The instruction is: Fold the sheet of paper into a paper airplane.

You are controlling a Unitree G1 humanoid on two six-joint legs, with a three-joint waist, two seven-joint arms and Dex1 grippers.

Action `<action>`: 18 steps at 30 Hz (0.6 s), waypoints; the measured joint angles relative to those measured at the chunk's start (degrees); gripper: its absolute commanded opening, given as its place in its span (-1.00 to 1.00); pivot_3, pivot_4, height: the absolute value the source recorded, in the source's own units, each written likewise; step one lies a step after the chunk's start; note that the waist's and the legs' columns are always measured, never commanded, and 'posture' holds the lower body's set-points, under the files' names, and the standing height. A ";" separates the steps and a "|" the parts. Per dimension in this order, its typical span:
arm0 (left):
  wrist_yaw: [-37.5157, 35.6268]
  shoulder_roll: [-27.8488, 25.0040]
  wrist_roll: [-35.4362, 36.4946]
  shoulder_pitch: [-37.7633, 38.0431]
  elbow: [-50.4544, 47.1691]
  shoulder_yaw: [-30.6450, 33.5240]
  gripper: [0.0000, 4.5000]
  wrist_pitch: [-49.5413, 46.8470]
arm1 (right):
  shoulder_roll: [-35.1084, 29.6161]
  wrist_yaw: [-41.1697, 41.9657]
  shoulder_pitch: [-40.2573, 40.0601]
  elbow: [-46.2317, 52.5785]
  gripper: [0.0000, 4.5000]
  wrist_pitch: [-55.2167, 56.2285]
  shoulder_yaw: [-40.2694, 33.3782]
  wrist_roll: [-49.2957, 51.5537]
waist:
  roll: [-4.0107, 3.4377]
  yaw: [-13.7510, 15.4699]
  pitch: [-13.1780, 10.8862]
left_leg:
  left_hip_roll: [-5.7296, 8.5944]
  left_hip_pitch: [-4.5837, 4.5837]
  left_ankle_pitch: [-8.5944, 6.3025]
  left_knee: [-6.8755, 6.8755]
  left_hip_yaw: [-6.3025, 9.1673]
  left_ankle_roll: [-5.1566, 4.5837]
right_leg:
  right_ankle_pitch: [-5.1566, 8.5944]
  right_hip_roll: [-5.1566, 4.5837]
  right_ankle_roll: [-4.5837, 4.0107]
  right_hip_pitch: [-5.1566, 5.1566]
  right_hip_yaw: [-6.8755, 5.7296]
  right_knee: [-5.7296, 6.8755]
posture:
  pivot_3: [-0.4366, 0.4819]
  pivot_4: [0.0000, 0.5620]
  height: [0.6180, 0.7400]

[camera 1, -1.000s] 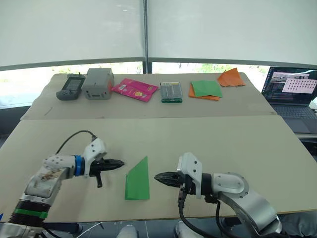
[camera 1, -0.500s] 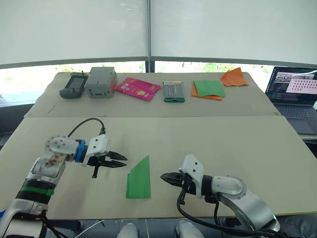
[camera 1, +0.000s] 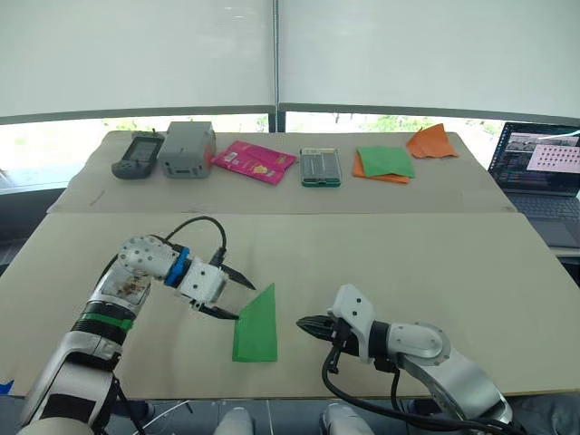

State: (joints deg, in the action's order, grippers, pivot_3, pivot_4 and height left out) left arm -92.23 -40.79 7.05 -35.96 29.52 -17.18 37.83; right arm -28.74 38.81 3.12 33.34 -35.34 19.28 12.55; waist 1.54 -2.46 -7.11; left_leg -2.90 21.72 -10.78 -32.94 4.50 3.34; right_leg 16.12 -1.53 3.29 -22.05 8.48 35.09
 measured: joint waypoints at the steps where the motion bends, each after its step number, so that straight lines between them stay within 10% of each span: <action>1: -0.02 0.26 0.01 -0.59 1.36 -0.43 0.41 2.27 | 0.00 -0.19 -0.11 0.02 -1.00 -0.01 -0.04 0.01 | -0.02 -0.02 0.01 | 0.00 0.06 0.02 -0.01 0.00 -0.03 | -0.01 0.00 0.02 -0.01 0.00 0.00 | -0.05 -0.47 1.00; 4: -0.04 2.60 0.09 -2.60 3.94 -0.98 0.30 7.60 | 0.02 -0.49 -0.16 0.13 -1.00 -0.05 -0.08 0.03 | -0.04 0.11 0.02 | 0.01 0.20 0.12 -0.08 0.01 -0.20 | -0.05 0.02 0.06 -0.04 0.00 -0.01 | -0.05 -0.47 1.00; 13: -0.04 2.36 1.94 -4.04 6.89 -6.67 -0.99 14.82 | 0.02 -1.82 -1.31 1.11 -1.00 -0.50 -0.18 0.06 | -0.07 -0.08 0.04 | 0.02 0.26 0.20 -0.12 0.01 -0.32 | -0.09 0.04 0.13 0.02 0.02 0.05 | -0.05 -0.47 1.00; 18: 0.72 2.30 -0.25 -5.26 9.83 -6.51 -0.99 17.06 | 0.01 -2.13 -1.22 1.18 -1.00 -0.96 -0.39 0.06 | -0.07 0.03 0.04 | 0.03 0.27 0.23 -0.15 0.02 -0.37 | -0.09 0.04 0.13 0.04 0.02 0.05 | -0.05 -0.47 1.00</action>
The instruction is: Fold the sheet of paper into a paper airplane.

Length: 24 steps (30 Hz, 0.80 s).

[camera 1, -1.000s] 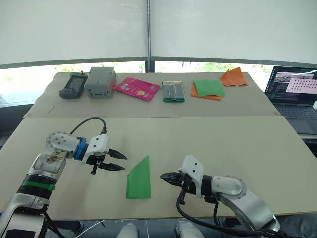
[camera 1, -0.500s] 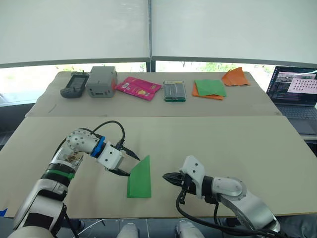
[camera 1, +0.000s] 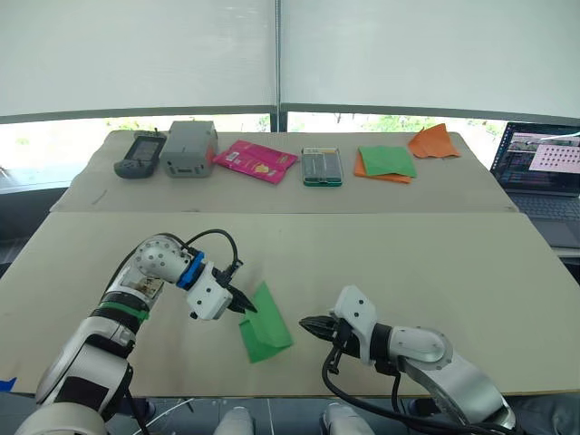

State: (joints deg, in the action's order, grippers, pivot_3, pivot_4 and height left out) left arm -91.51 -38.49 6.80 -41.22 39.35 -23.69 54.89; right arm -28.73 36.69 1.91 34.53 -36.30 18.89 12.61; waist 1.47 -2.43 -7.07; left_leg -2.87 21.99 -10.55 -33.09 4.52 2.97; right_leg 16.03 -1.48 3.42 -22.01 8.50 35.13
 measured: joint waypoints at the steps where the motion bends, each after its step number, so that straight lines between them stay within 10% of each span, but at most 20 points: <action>1: 0.64 0.00 -0.44 -0.07 0.17 0.08 -0.99 -0.04 | 0.00 -0.10 0.04 0.00 -1.00 0.00 -0.11 0.00 | 0.00 -0.01 0.00 | 0.00 0.01 0.00 0.00 0.00 0.00 | 0.00 0.00 0.01 0.00 0.00 0.00 | -0.05 -0.47 1.00; 15: 26.28 -2.13 -15.65 18.81 -33.75 6.65 -0.99 -44.96 | 0.30 -2.97 2.09 -1.04 -1.00 -0.05 -8.83 0.12 | -0.27 -0.05 0.13 | -0.01 -0.06 0.00 0.03 0.01 0.00 | -0.13 0.03 0.24 0.01 0.04 0.15 | -0.05 -0.47 1.00; 21: 31.20 -0.48 -17.98 21.35 -43.86 7.15 -0.21 -61.72 | 0.23 -2.18 2.05 -1.19 -1.00 -0.39 -8.33 1.12 | -0.27 0.05 0.13 | 0.01 -0.17 0.00 -0.05 0.01 0.00 | 0.03 0.02 -0.03 -0.06 0.04 0.06 | -0.05 -0.47 1.00; 24: 31.09 -1.16 -16.82 22.40 -46.40 8.30 0.24 -65.12 | 0.14 -1.88 2.15 -1.70 -0.60 -0.35 -8.07 1.07 | -0.28 -0.15 0.13 | 0.01 -0.13 0.00 -0.03 0.01 0.00 | 0.03 0.02 -0.04 -0.04 0.04 0.07 | -0.05 -0.47 1.00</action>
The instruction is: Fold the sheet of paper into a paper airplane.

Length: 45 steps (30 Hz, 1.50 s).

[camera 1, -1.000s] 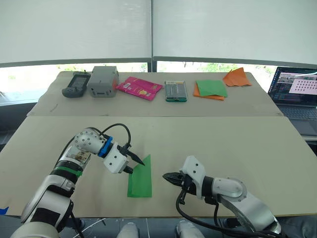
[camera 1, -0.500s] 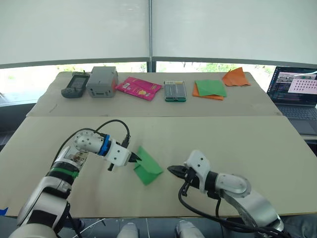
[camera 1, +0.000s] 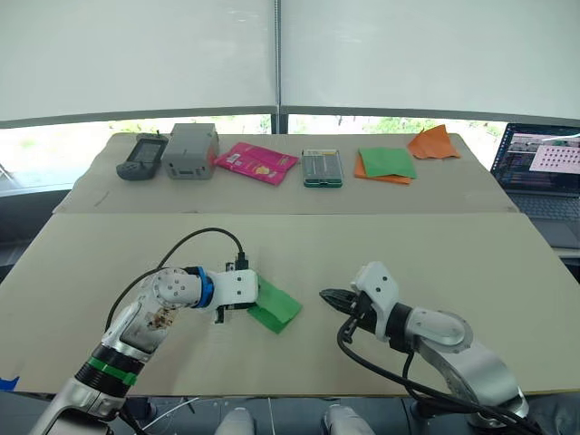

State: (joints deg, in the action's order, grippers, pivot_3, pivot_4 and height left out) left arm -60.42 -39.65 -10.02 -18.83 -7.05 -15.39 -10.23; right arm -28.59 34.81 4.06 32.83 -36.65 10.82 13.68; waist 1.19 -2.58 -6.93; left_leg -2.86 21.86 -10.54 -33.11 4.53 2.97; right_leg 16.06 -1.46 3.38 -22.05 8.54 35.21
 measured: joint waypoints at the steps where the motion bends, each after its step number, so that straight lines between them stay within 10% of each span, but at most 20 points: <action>1: -0.54 -0.44 1.13 0.50 -0.70 0.59 0.40 -1.03 | 0.00 0.13 0.06 -0.06 -0.44 0.02 0.13 0.03 | 0.00 -0.05 0.00 | 0.00 0.04 0.00 0.01 0.00 0.00 | 0.00 0.00 0.00 0.00 0.00 0.01 | -0.05 -0.47 1.00; 10: -9.87 -8.87 16.02 2.30 -2.42 10.11 0.41 -9.09 | 0.22 1.09 0.87 -1.27 0.94 9.39 10.57 -6.95 | 0.05 -0.35 -0.04 | -0.02 -0.12 0.00 0.08 0.00 0.00 | 0.04 0.00 -0.08 -0.12 -0.01 -0.04 | -0.05 -0.47 1.00; 23: -12.73 -11.11 23.92 9.97 4.92 15.23 0.41 -8.90 | 9.18 -5.34 2.05 -11.54 0.98 20.10 16.63 -18.11 | 0.18 0.11 -0.14 | -0.04 -0.09 0.00 0.11 -0.03 0.01 | 0.05 -0.03 -0.10 -0.14 -0.01 -0.01 | -0.05 -0.47 1.00; 36: -10.53 -11.13 26.29 10.10 2.39 15.74 0.41 -11.45 | 10.76 -6.71 2.69 -19.97 -0.92 24.27 16.47 -21.90 | 0.20 -0.05 -0.12 | -0.04 -0.12 0.00 0.11 -0.04 0.01 | 0.04 -0.03 -0.10 -0.13 -0.01 0.00 | -0.05 -0.47 1.00; 45: -9.98 -9.75 28.36 9.91 1.73 15.66 0.41 -11.47 | 6.49 0.61 3.88 -19.15 -0.99 27.90 15.43 -19.48 | 0.20 0.04 -0.11 | -0.03 -0.12 0.00 0.08 -0.04 0.01 | 0.04 -0.03 -0.10 -0.06 -0.01 0.00 | -0.05 -0.47 1.00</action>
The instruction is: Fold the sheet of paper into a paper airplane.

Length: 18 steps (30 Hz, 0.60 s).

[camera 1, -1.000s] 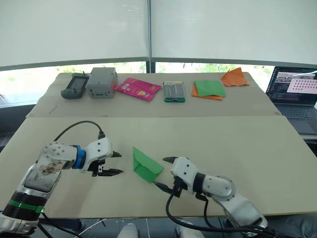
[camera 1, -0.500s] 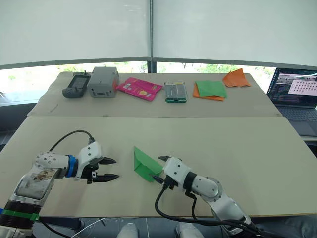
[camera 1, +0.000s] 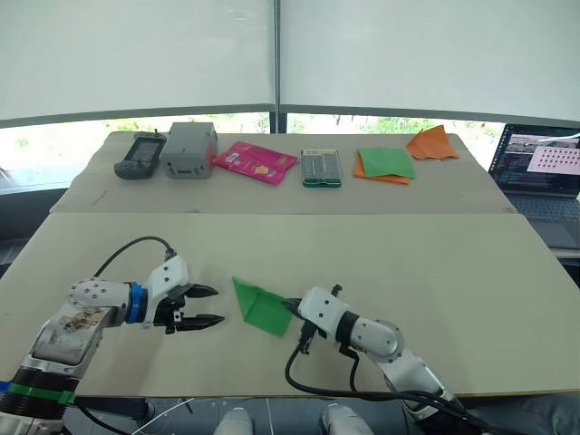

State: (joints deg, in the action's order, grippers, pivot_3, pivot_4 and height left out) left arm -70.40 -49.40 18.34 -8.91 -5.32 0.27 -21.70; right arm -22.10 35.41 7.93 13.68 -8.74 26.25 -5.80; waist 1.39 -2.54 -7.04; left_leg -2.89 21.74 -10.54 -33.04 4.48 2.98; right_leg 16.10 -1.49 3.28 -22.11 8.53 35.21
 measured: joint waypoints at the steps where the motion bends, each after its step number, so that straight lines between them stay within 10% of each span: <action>1: -0.21 0.19 0.11 -0.04 0.00 -0.12 0.41 0.02 | -2.03 2.48 0.06 0.69 -0.99 0.79 -0.04 0.59 | 0.00 0.01 0.00 | 0.00 0.00 0.00 0.00 0.00 0.00 | 0.00 0.00 0.00 0.00 0.00 0.00 | -0.05 -0.47 1.00; 14: -1.75 2.60 0.92 -1.60 1.03 -2.79 0.41 1.91 | -7.71 15.38 4.54 0.67 -0.99 2.24 -1.18 6.70 | -0.03 0.16 0.02 | 0.01 0.00 0.00 -0.07 0.00 -0.01 | -0.01 0.03 0.02 0.02 0.00 0.04 | -0.05 -0.47 1.00; 18: -2.76 2.68 1.74 -3.52 1.87 -2.83 -0.27 1.91 | -7.60 15.31 4.01 0.43 -1.00 2.34 -0.95 6.44 | -0.04 0.09 0.02 | 0.01 0.02 0.00 -0.10 0.00 -0.01 | -0.01 0.03 0.02 0.02 0.00 0.05 | -0.05 -0.47 1.00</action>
State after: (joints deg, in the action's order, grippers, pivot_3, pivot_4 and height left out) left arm -73.17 -46.72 20.08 -12.44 -3.46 -2.56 -19.79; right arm -29.70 50.72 11.94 14.12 -6.40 25.30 0.64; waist 1.35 -2.46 -7.02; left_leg -2.88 21.76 -10.54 -33.14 4.49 2.97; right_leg 16.08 -1.46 3.30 -22.09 8.53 35.26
